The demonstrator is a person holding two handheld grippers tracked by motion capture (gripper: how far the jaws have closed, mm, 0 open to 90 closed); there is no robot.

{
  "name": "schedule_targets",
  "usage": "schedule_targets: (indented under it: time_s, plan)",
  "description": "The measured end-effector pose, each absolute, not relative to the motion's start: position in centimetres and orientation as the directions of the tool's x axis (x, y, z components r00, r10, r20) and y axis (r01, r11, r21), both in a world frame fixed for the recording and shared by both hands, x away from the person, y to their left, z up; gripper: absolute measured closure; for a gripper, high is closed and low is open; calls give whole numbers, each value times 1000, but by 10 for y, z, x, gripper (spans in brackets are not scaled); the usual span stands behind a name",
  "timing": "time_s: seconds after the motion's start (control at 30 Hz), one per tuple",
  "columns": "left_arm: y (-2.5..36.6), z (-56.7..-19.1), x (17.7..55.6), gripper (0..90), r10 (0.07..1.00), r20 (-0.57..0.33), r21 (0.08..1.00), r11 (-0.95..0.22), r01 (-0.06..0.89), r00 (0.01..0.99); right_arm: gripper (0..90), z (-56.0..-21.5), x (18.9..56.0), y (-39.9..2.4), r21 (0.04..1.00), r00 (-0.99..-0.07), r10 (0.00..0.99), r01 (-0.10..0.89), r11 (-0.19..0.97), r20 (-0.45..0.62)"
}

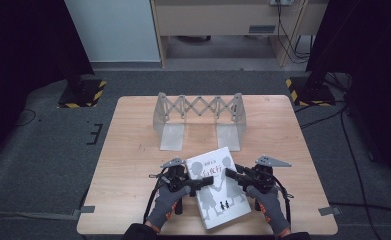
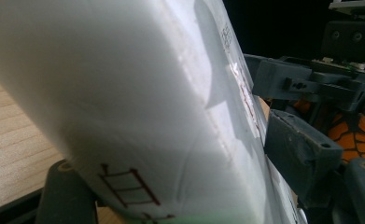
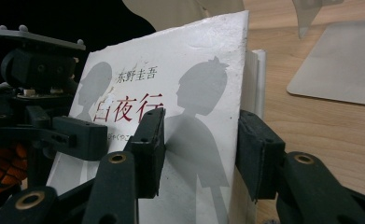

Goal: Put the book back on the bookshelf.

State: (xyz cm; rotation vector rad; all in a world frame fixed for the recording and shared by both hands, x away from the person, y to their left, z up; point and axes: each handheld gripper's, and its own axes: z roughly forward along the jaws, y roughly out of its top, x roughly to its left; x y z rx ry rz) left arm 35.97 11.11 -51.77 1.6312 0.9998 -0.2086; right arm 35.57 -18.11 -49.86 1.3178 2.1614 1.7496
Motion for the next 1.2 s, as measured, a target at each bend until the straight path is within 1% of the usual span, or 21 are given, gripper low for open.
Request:
schedule_targets:
  time_s: [0.13,0.23,0.33,0.4,0.47,0.6,0.7,0.73,0.87,1.03,1.2]
  plan:
    - [112,-515,359,316,489,-614,720,25,693,620,530,-499,358,-183,815,-625,635,579,-13,454]
    - [113,-512,358,340,486,-623,714,34,699,613,503,-495,356,-189,828,-626,649,561,-9,431]
    - [114,-509,359,360,489,-624,718,51,694,610,472,-492,357,-204,833,-596,684,552,-34,422]
    - [116,-505,359,370,497,-614,726,52,686,612,447,-493,358,-216,832,-550,743,555,-16,381]
    - [118,-500,361,379,502,-604,735,52,676,619,428,-494,359,-224,833,-525,784,553,20,330]
    - [121,-492,363,407,504,-596,745,56,665,626,336,-499,361,-238,816,-444,872,570,98,205]
    - [122,-486,364,424,512,-586,755,64,652,628,280,-505,363,-246,808,-397,907,575,130,137]
    - [122,-485,364,430,511,-585,758,68,649,629,268,-508,364,-249,799,-378,917,587,130,129]
    - [126,-477,366,458,512,-582,766,85,637,632,229,-513,366,-255,788,-351,931,598,144,97]
    - [128,-464,369,495,520,-562,790,107,603,644,223,-516,367,-259,777,-332,943,603,182,37]
    - [128,-452,369,514,539,-523,819,104,564,661,213,-518,367,-265,771,-312,950,608,188,15]
